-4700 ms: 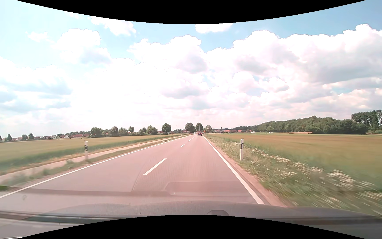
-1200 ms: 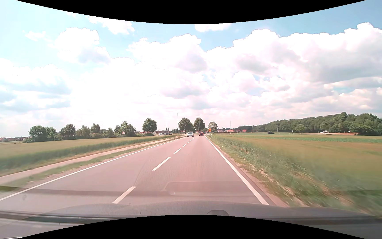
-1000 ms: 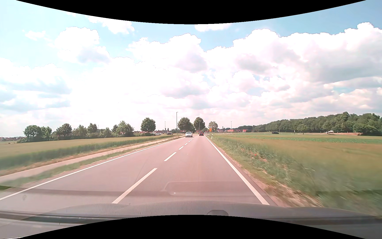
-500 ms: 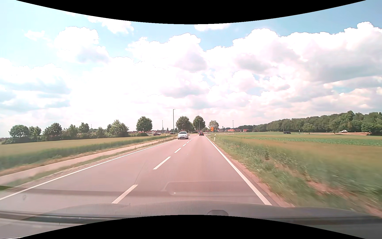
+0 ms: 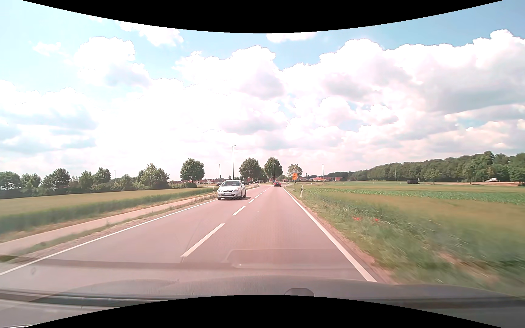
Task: Follow the waypoints while adhering to traffic rules and regulations
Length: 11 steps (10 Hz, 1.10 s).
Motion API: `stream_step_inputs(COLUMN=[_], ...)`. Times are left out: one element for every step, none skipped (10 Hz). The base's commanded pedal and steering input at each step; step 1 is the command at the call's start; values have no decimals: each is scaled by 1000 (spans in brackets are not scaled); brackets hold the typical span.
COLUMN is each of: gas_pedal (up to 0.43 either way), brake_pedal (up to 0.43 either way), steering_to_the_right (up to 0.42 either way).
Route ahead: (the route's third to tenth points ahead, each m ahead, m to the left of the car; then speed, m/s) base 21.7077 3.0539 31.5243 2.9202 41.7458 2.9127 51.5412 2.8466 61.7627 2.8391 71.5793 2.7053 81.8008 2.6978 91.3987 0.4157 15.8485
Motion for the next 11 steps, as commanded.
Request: stream_step_inputs(gas_pedal=[0,0,0,59,59,59,59,59,59,59,59], brake_pedal=[0,0,0,0,0,0,0,0,0,0,0], steering_to_the_right=[-1,-1,-1,-1,-1,-1,-1,-1,-1,-1,-1])
